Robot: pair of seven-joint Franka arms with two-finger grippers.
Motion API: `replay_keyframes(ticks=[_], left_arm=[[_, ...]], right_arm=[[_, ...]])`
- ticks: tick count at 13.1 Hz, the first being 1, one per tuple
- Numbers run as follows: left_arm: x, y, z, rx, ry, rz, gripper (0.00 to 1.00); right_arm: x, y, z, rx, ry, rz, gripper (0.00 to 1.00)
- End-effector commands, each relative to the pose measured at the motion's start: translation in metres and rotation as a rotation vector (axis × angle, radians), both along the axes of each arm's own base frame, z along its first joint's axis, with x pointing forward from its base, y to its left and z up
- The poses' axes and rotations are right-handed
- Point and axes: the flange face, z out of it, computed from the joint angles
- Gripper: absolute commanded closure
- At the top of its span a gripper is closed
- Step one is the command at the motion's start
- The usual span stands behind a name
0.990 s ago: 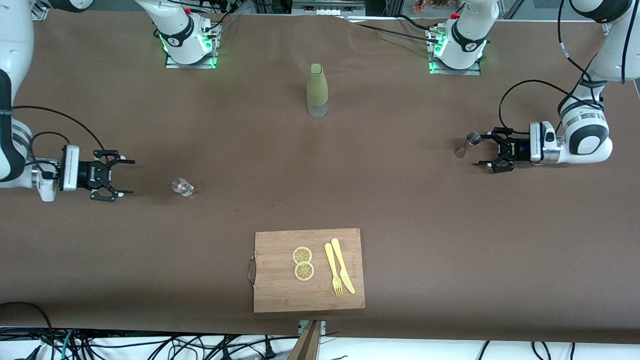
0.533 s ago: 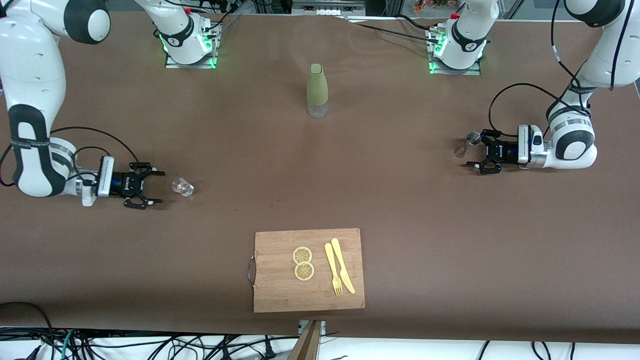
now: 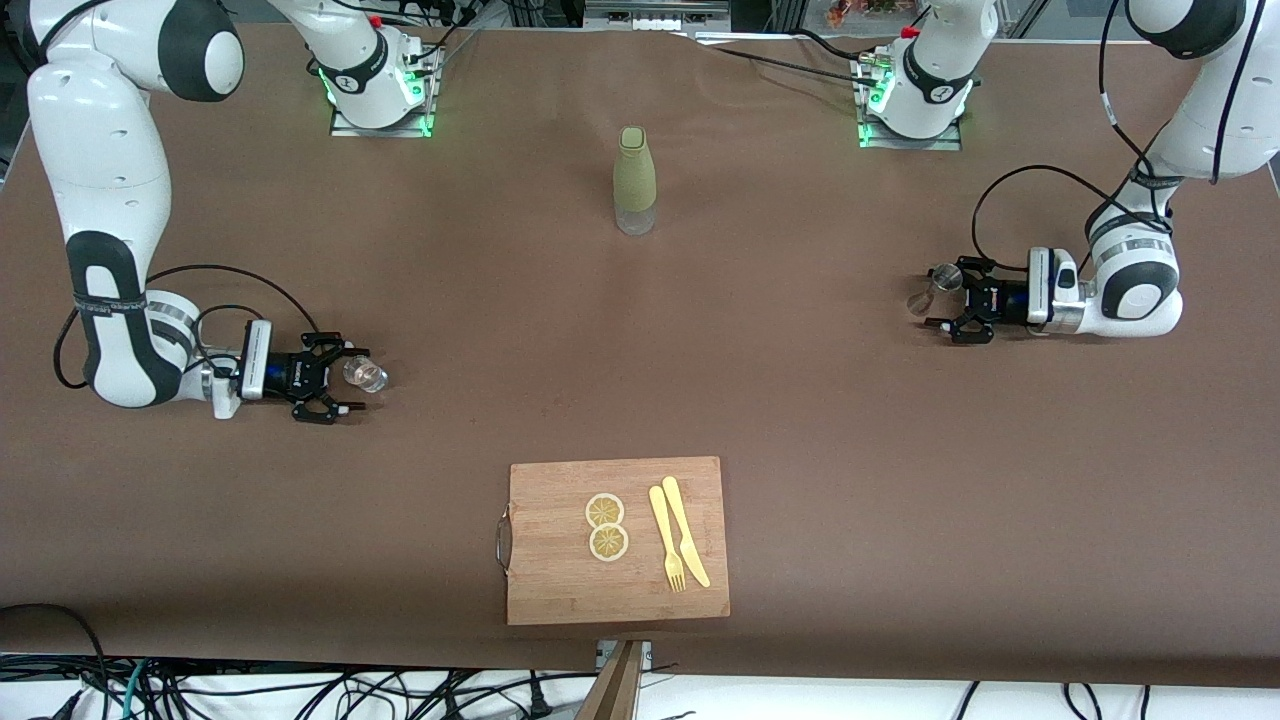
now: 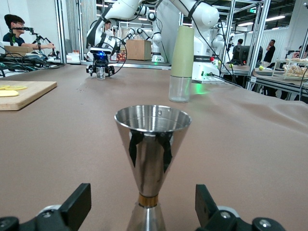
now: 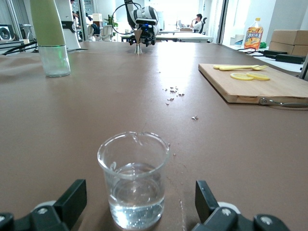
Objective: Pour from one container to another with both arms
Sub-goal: 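Close the right gripper on the beaker while the left gripper grips the jigger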
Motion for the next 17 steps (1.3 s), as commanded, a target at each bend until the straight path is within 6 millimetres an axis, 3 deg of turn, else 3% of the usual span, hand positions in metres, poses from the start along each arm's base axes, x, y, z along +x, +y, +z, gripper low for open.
replay_keyframes(ticks=[1,4,7,11,17], left_arm=[[-0.014,0.002,-0.007,-0.069,-0.246,-0.034,0.12],[-0.026,0.004,-0.011,-0.077,-0.238,-0.026,0.15],[-0.030,0.004,-0.011,-0.086,-0.244,-0.043,0.23],[-0.032,0.005,-0.010,-0.101,-0.245,-0.044,0.23],[-0.038,0.018,-0.011,-0.087,-0.236,-0.032,0.23]], right_arm=[[0.001,0.007,-0.005,0.026,-0.009,0.004,0.05],[-0.001,0.010,-0.009,0.039,0.001,0.012,0.20],[-0.004,0.023,-0.017,0.061,0.016,0.024,0.54],[-0.007,0.026,-0.020,0.081,0.038,0.028,0.74],[-0.007,0.042,-0.006,0.154,0.172,0.034,0.81]])
